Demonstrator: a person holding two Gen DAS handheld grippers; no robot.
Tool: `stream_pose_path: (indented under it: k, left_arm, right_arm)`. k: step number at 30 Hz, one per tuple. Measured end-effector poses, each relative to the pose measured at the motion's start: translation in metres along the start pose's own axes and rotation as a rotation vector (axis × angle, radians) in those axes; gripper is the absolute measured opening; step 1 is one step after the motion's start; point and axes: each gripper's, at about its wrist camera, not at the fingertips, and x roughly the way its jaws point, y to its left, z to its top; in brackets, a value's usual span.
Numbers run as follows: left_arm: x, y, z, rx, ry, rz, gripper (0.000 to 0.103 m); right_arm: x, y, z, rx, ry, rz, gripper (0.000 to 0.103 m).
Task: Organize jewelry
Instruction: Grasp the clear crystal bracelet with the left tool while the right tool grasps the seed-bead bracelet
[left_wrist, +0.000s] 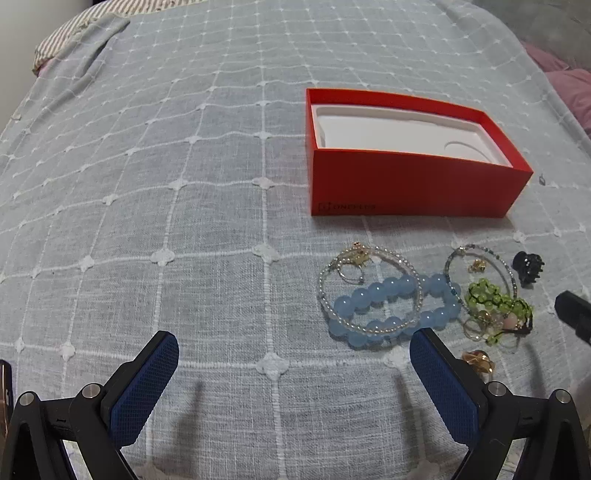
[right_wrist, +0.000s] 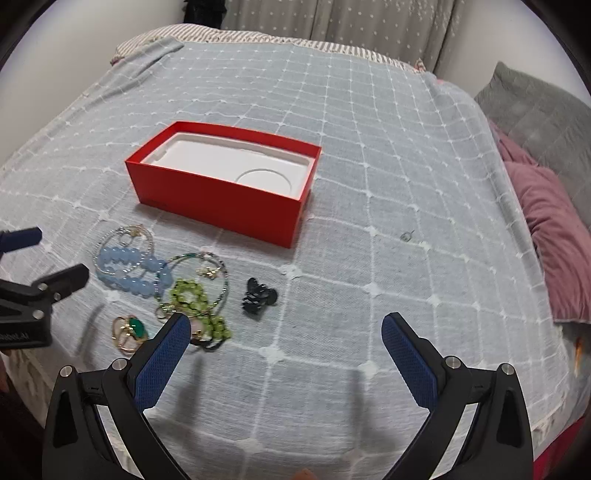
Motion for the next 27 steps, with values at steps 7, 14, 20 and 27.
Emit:
stream_pose_path:
  k: [7, 14, 20, 27]
  left_arm:
    - [0.007, -0.002, 0.003, 0.062, 0.011, -0.074, 0.103]
    - [0.011, -0.009, 0.009, 0.143, 0.021, -0.118, 0.103]
    - [0.015, -0.022, 0.013, 0.226, 0.001, -0.207, 0.096]
    - [0.038, -0.027, 0.019, 0.270, 0.028, -0.226, 0.086]
  right_arm:
    - [0.009, -0.023, 0.003, 0.074, 0.053, 0.072, 0.103]
    - [0.008, -0.021, 0.006, 0.069, 0.056, 0.143, 0.103]
    - [0.005, -0.012, 0.010, 0.044, 0.030, 0.212, 0.103]
    - [0.006, 0.005, 0.010, -0.025, 0.006, 0.305, 0.102]
